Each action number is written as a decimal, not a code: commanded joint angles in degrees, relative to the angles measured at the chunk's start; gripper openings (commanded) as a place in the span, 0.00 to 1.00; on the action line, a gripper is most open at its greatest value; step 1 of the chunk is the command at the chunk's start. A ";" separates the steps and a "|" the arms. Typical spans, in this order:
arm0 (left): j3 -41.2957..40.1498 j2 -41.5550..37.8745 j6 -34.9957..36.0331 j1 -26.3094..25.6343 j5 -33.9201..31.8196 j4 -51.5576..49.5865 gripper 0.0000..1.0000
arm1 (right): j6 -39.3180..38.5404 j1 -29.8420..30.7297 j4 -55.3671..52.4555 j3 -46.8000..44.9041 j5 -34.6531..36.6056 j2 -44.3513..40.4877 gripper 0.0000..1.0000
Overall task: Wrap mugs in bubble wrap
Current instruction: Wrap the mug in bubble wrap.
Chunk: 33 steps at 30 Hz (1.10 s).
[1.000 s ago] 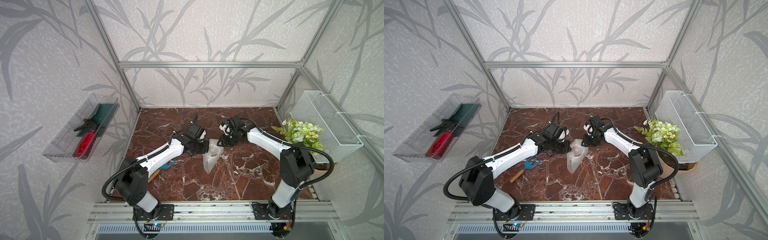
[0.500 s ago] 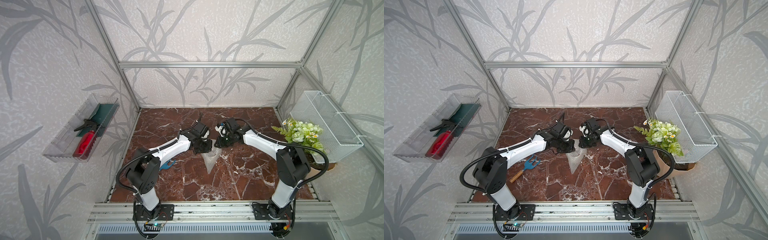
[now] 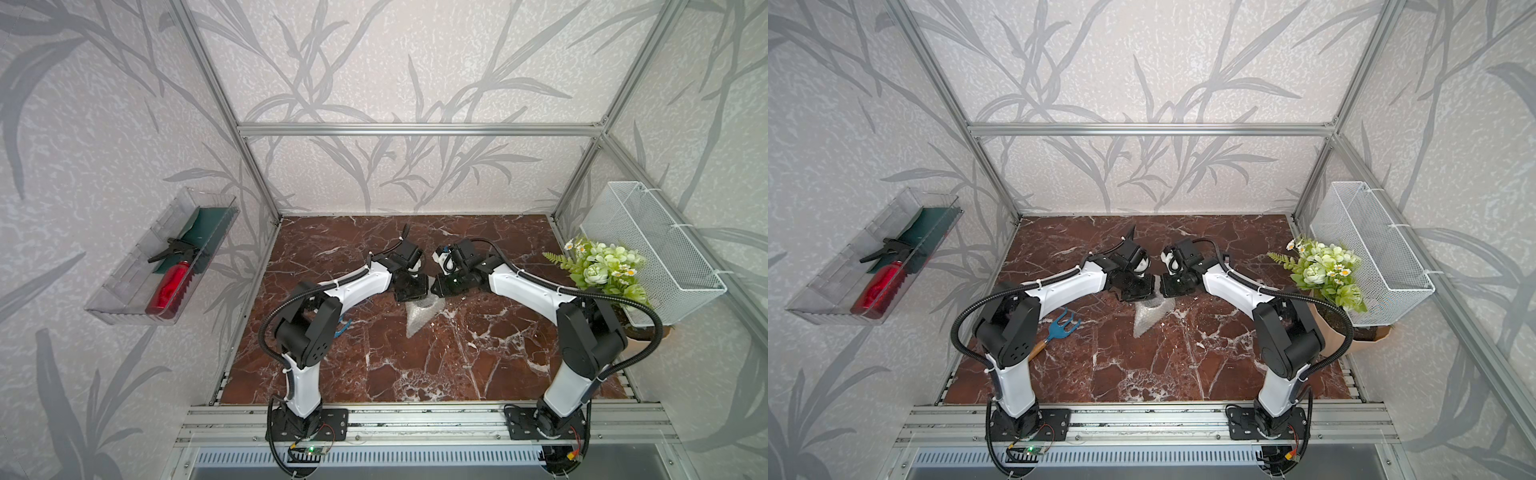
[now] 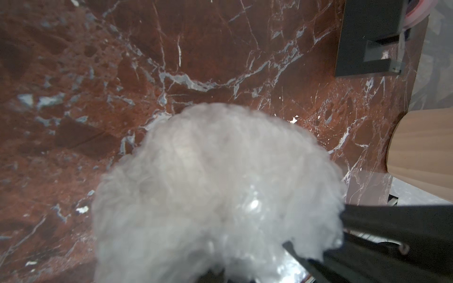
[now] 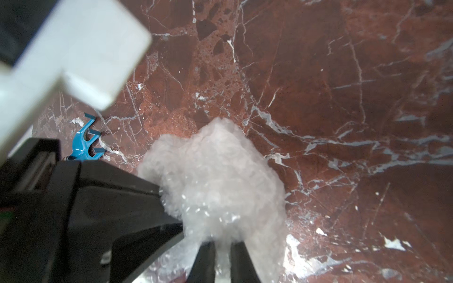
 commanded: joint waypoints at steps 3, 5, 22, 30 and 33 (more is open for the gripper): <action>-0.72 6.61 -0.33 -0.75 -0.08 4.43 0.00 | -1.22 2.70 -7.92 -1.51 -3.89 -0.46 0.18; -0.43 8.11 -0.34 -0.67 0.30 4.09 0.00 | -1.72 2.71 -8.71 -1.18 -3.94 0.14 0.20; 0.55 8.48 0.80 -0.68 0.55 2.15 0.00 | 3.02 -5.20 -6.04 -6.07 -0.86 -10.49 0.49; 0.65 7.64 1.24 -0.71 0.94 2.02 0.00 | 5.04 -6.31 2.97 -7.44 -4.51 -7.63 0.51; 0.54 7.30 1.42 -0.74 1.19 2.07 0.00 | 5.86 -6.26 5.40 -7.39 -5.57 -6.38 0.54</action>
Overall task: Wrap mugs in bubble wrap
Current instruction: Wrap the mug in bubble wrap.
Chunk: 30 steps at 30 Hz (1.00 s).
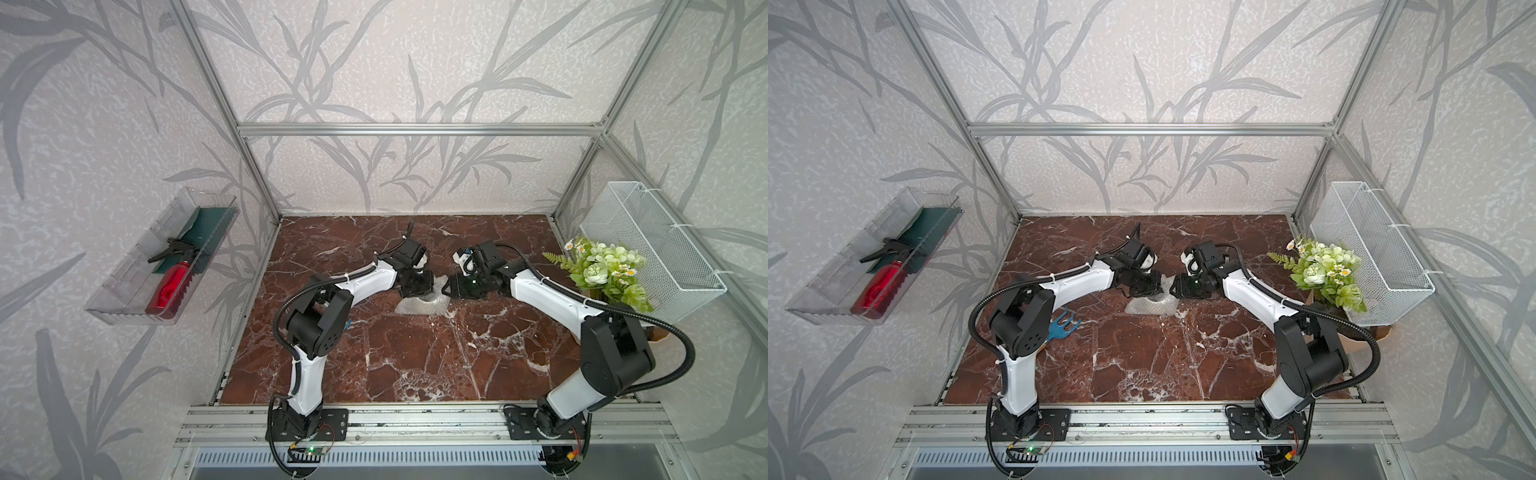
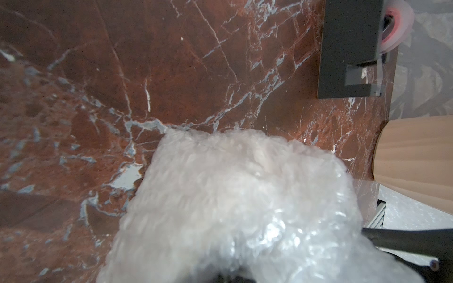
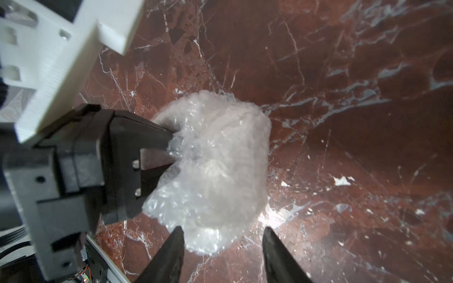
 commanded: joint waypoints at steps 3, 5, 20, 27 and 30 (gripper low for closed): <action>-1.96 2.07 0.89 -0.95 -0.26 -3.77 0.00 | 1.11 0.49 4.01 0.62 -2.40 2.99 0.54; -1.92 1.75 0.98 -0.93 -0.17 -3.77 0.00 | 0.48 0.93 3.04 1.41 -1.83 4.38 0.53; 0.11 -4.05 3.73 -0.60 0.59 -5.07 0.19 | -2.58 4.35 -6.93 6.34 8.49 15.36 0.47; 1.78 -8.32 4.06 -0.02 3.04 -3.22 0.36 | -2.87 4.69 -7.80 6.66 8.79 17.19 0.46; 1.88 -10.14 3.29 0.15 4.71 -1.26 0.43 | -2.89 4.78 -7.87 6.67 8.79 18.06 0.46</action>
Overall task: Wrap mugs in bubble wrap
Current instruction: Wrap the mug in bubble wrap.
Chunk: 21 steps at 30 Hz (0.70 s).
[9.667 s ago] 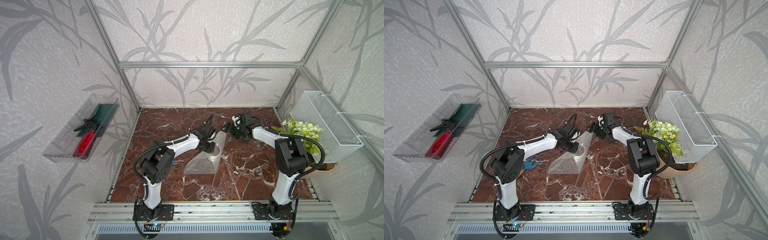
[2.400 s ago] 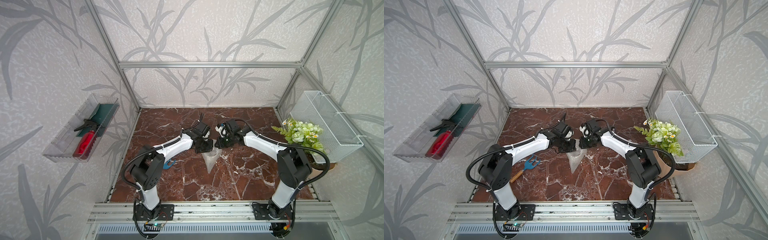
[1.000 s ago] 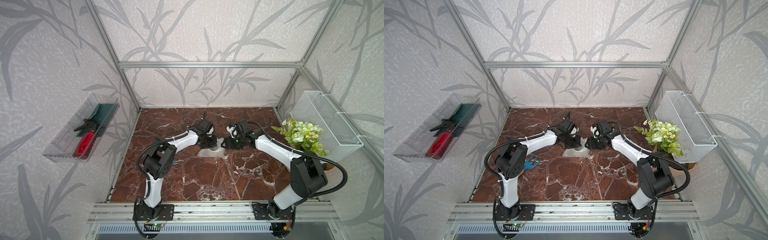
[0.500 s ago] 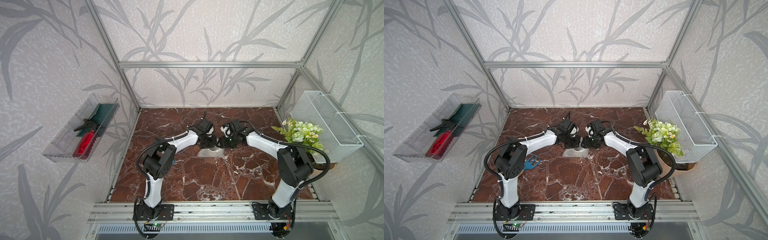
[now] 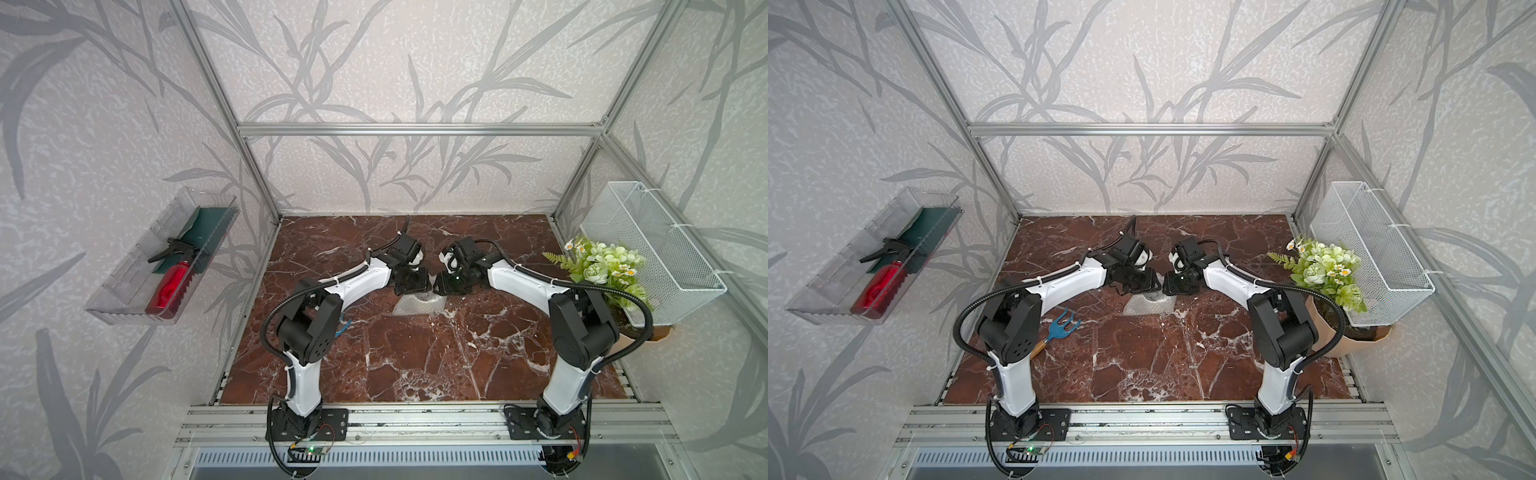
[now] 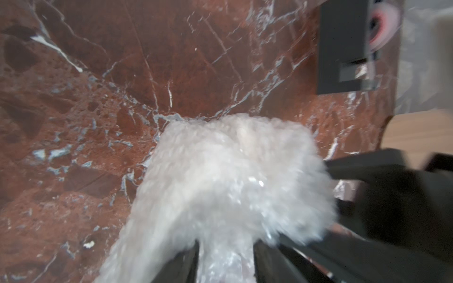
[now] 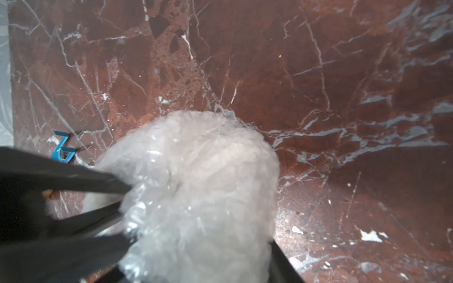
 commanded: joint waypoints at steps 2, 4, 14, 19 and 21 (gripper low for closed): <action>1.89 -5.43 -0.96 -0.70 6.06 4.42 0.44 | -1.12 1.09 -5.35 -2.32 3.49 5.69 0.46; 1.63 -6.41 -1.55 -0.65 6.76 5.48 0.46 | -1.10 1.15 -5.01 -2.50 3.31 6.02 0.46; -1.18 -12.11 7.25 0.07 -10.77 -6.73 0.43 | -0.86 1.67 -4.99 -2.28 3.32 6.43 0.45; -5.19 -9.93 9.32 0.87 -12.63 -6.08 0.42 | -0.71 2.41 -5.68 -1.45 3.52 7.25 0.45; -6.99 -9.36 8.80 1.04 -12.61 -3.08 0.41 | -0.57 2.52 -6.02 -1.24 3.74 7.45 0.45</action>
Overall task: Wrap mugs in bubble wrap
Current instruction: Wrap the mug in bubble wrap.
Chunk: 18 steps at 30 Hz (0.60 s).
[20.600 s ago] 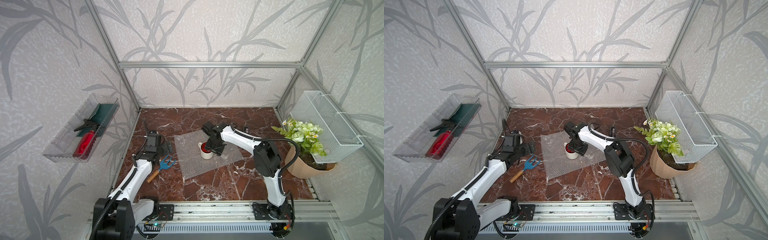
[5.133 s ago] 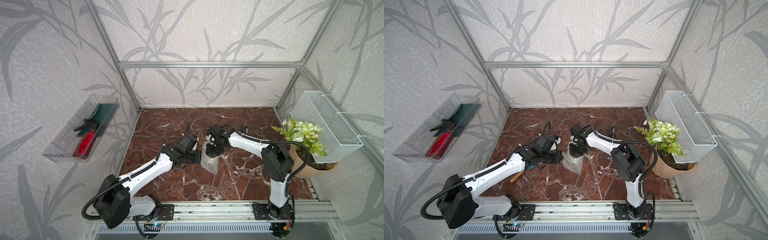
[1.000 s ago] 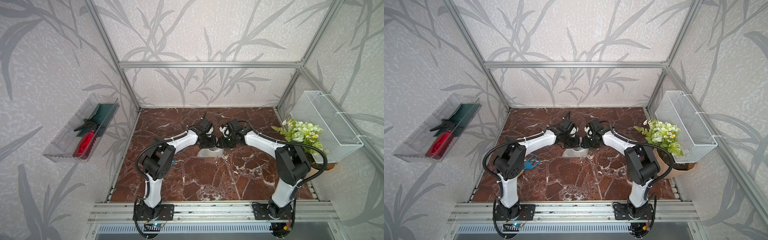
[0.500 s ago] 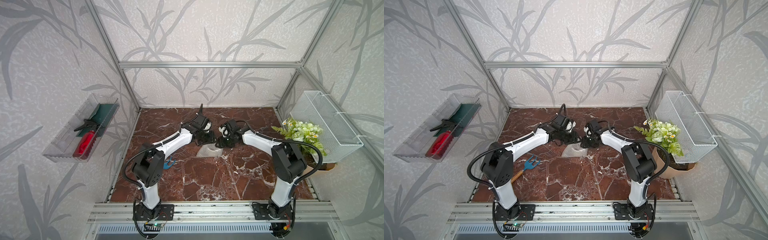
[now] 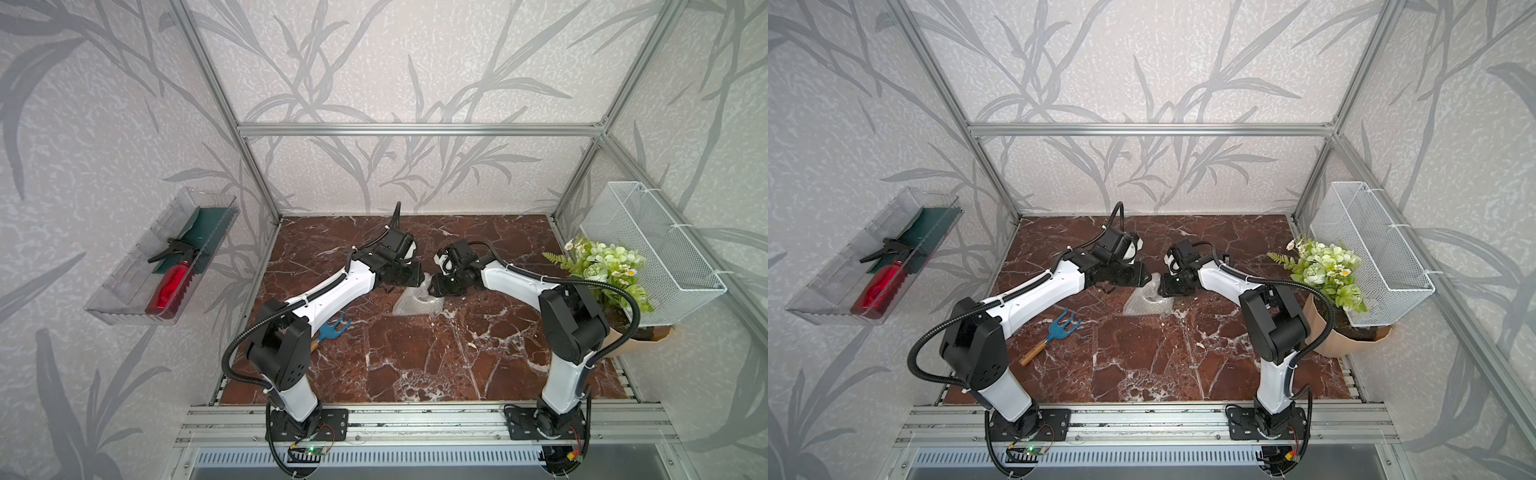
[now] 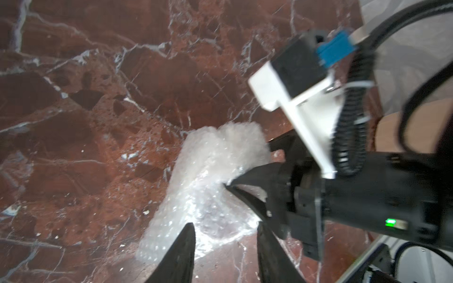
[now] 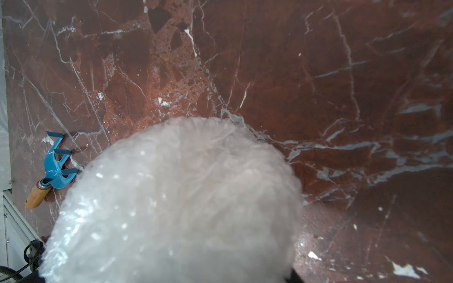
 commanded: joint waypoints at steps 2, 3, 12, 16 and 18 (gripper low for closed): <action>-3.85 1.83 1.47 0.55 -2.85 2.80 0.41 | -0.57 1.43 -7.91 -2.21 4.29 4.97 0.44; -4.06 2.17 1.52 0.63 -2.90 3.50 0.42 | -0.51 1.48 -7.88 -2.21 4.25 5.08 0.44; -6.63 3.35 1.65 1.82 2.44 11.09 0.41 | -0.82 1.69 -8.80 -1.75 4.16 5.91 0.39; -6.62 5.48 1.31 1.66 4.61 12.10 0.41 | -1.19 1.96 -9.34 -0.92 4.07 6.96 0.38; -6.80 6.42 1.20 1.72 4.45 12.45 0.40 | -1.30 2.06 -9.65 -0.51 3.98 7.36 0.37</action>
